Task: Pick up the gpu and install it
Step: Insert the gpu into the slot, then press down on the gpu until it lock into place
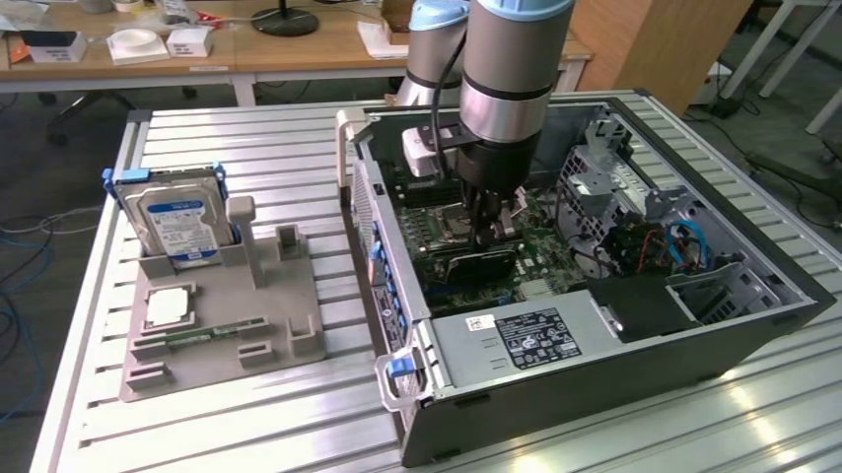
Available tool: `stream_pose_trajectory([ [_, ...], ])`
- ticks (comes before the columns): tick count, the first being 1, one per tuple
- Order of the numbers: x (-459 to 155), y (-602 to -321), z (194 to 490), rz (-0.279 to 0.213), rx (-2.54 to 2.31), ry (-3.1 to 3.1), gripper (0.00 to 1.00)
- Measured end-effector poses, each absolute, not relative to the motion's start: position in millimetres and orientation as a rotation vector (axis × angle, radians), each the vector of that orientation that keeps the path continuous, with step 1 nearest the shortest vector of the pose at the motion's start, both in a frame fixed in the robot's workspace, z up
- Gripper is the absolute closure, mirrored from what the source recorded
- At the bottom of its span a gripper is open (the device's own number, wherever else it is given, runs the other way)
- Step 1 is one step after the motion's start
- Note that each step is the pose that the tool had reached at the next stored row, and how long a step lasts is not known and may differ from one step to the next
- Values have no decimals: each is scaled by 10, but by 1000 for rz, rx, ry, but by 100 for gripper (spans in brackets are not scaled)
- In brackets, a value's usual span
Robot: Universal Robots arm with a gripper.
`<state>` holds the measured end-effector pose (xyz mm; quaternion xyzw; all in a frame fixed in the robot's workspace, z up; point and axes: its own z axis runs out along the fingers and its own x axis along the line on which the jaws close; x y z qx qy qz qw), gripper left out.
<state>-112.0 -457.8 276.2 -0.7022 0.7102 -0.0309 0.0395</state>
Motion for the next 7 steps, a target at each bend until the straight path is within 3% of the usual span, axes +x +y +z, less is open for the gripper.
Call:
stream_pose_trajectory([
  [7,-1120,-4578,2761,-95,-2152,2177,90],
])
